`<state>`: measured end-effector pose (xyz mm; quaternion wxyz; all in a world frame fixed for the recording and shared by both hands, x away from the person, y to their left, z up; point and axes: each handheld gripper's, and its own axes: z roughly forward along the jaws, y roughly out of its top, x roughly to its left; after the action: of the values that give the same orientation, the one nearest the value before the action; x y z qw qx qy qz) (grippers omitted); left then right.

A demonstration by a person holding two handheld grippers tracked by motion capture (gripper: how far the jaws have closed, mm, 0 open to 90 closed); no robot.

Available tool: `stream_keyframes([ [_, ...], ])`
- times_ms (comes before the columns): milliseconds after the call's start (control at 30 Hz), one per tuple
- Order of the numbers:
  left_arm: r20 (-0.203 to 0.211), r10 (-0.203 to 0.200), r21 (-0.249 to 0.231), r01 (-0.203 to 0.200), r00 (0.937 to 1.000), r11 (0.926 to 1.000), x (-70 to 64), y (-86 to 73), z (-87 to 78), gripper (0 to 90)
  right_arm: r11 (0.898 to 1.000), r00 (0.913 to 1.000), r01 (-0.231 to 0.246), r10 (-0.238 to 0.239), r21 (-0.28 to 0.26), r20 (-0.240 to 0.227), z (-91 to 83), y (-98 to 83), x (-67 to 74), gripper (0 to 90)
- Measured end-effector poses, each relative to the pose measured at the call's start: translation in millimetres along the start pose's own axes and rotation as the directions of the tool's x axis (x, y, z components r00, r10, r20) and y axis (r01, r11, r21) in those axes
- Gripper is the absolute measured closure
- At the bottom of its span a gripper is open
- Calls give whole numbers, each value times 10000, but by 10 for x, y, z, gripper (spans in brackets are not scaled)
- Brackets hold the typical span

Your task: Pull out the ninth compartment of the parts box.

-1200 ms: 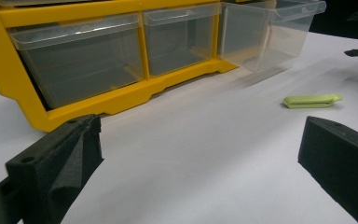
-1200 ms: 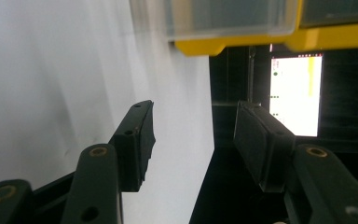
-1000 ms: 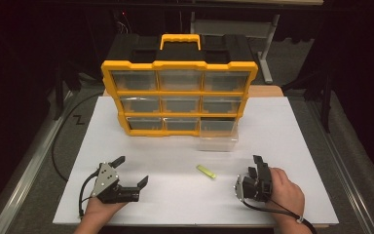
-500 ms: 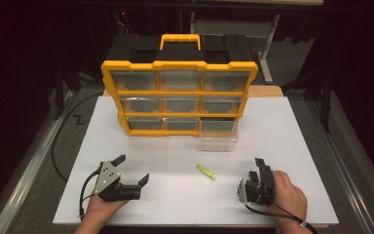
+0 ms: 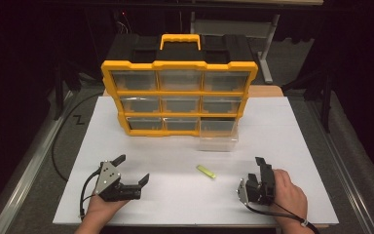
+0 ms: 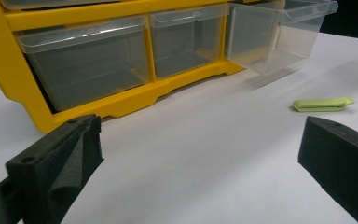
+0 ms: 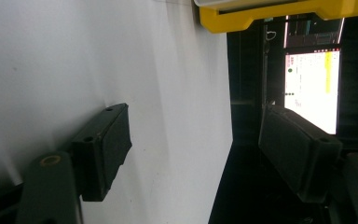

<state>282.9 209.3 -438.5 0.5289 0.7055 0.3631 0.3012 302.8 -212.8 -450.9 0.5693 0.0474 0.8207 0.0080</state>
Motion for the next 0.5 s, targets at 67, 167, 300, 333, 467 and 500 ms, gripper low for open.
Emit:
stream_keyframes([
  [67,0,23,24,-23,10000,10000,-3,-2,1,3,10000,9999,52,-52,-15,114,-8,5,-5,223],
  [167,1,38,76,-38,10000,10000,-8,-7,5,3,9999,9999,8,-6,-138,167,-29,15,-16,188],
  [300,12,46,61,-46,10000,10000,-16,-8,10,3,9995,9998,118,-112,-306,181,-32,31,-22,137],
  [333,16,53,65,-53,10000,10000,-15,-9,9,3,9994,9998,139,-134,-320,165,-32,35,-25,121],
  [467,13,72,57,-72,10000,10000,-11,-7,1,3,9994,9998,29,-22,-334,203,-31,47,-26,57],
  [500,9,87,57,-87,10000,9999,-10,-7,0,3,9993,9998,-13,21,-361,221,-30,49,-26,36],
])
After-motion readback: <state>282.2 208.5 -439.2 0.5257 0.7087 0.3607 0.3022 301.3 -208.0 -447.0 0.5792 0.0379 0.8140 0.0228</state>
